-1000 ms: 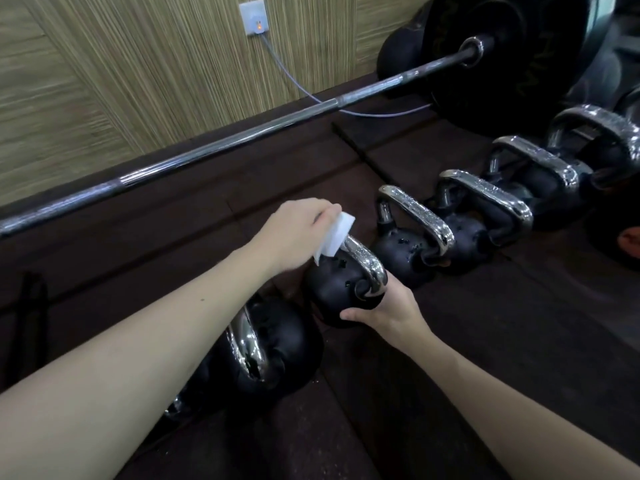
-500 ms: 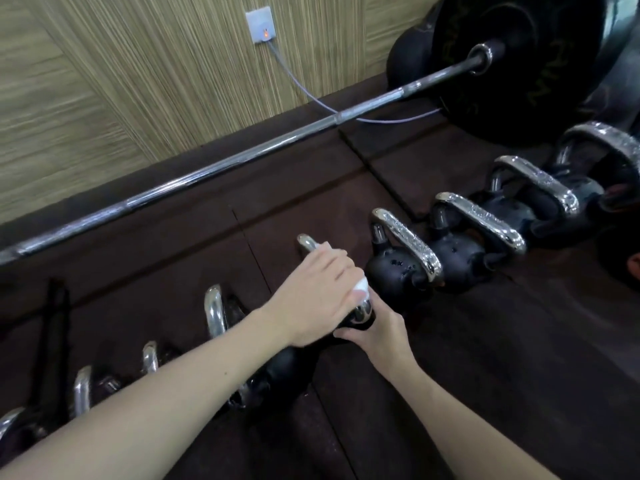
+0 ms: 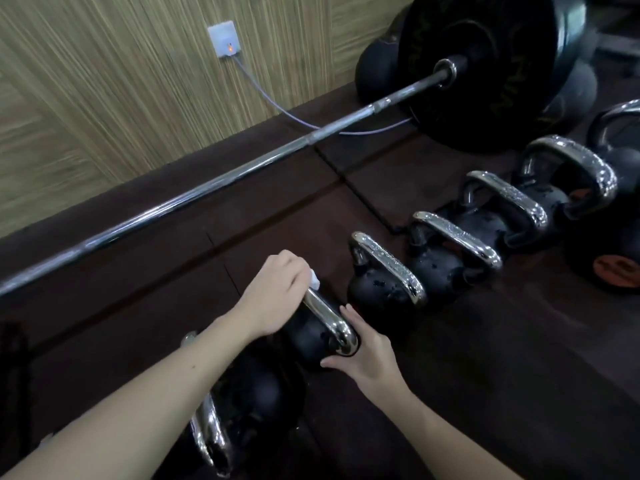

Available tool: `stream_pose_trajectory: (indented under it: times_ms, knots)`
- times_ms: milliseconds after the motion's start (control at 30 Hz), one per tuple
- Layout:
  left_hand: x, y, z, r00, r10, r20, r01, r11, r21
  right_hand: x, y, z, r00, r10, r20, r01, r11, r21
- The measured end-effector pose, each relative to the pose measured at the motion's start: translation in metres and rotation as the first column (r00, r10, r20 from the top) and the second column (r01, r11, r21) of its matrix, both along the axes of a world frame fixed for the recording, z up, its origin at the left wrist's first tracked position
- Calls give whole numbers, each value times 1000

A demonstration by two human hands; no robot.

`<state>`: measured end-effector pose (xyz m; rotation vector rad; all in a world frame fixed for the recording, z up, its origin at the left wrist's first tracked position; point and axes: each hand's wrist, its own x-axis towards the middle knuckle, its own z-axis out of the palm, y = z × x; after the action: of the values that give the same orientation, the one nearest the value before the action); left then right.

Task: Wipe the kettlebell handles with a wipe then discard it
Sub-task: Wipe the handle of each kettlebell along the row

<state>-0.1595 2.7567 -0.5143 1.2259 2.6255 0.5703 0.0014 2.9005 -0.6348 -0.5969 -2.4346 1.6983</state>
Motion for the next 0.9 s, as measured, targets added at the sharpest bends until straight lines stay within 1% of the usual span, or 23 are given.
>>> stream_pose_trajectory:
  times_ms: [33, 67, 100, 133, 167, 200, 233, 267, 300, 333, 400, 433, 500, 533, 567, 633, 700, 733, 767, 833, 867, 900]
  knots:
    - [-4, 1, 2, 983, 87, 161, -98, 993, 64, 0, 0, 1, 1000, -1, -2, 1, 1000, -2]
    - [-5, 2, 5, 942, 177, 285, -207, 975, 82, 0, 1, -1, 1000, -10, 1, 10, 1000, -11]
    - [-8, 1, 4, 895, 227, 385, -280, 956, 88, 1, 0, -3, 1000, -16, 1, 16, 1000, -15]
    - [-9, 1, 5, 859, 241, 452, -302, 951, 67, 0, 0, -4, 1000, -11, 10, 11, 1000, -21]
    - [-9, -1, 6, 868, 231, 440, -283, 957, 56, 0, 0, -5, 1000, -13, 13, 13, 1000, -18]
    - [-6, -4, 6, 916, 178, 360, -216, 974, 69, -1, -1, -6, 1000, -24, 16, 24, 1000, -19]
    - [-5, -9, 4, 986, 65, 157, -76, 995, 62, -2, -1, -7, 999, -33, 14, 33, 999, -15]
    - [1, -11, 3, 997, -62, -49, 64, 997, 31, -2, -1, -6, 999, -40, 7, 40, 999, -11]
    - [8, -12, 2, 952, -197, -235, 197, 980, -24, -3, -1, -6, 999, -46, -3, 46, 999, -1]
    - [18, -11, 0, 900, -285, -329, 267, 958, -101, -4, 0, -8, 999, -50, 8, 50, 999, 11]
    - [44, -6, -1, 859, -373, -350, 341, 928, -150, -4, -2, -5, 998, -46, 44, 45, 999, 18]
    - [57, -1, -5, 819, -441, -367, 388, 897, -211, -2, -2, -6, 997, -43, 57, 41, 998, 39]
    - [72, 7, -15, 711, -572, -409, 445, 817, -368, 1, -1, -8, 998, -10, 64, 3, 994, 109]
    - [73, 12, -20, 681, -612, -402, 461, 785, -415, 5, 1, -8, 997, 34, 68, -45, 985, 166]
    - [71, 16, -18, 672, -637, -377, 473, 761, -444, 4, 2, -2, 997, 52, 52, -63, 972, 228]
    - [65, 22, -9, 683, -635, -361, 506, 768, -393, 1, 2, -5, 998, 29, 56, -38, 987, 158]
    - [53, 23, -1, 739, -577, -348, 496, 815, -300, -2, -2, -3, 995, 12, 96, -21, 995, 96]
    - [45, 21, 3, 781, -527, -336, 460, 848, -262, -3, -3, -3, 992, -29, 125, 22, 998, 62]
    - [35, 18, 7, 833, -462, -306, 404, 884, -235, -4, -2, -6, 991, -38, 129, 28, 997, 72]
    - [11, 12, 12, 916, -331, -229, 284, 935, -213, -5, -2, -5, 996, -40, 84, 37, 998, 43]
    - [0, 10, 14, 942, -278, -188, 237, 948, -214, -3, -1, -5, 998, -33, 61, 32, 999, 26]
    - [-10, 8, 15, 973, -207, -102, 183, 961, -205, -3, 0, -3, 999, -30, 38, 30, 1000, 9]
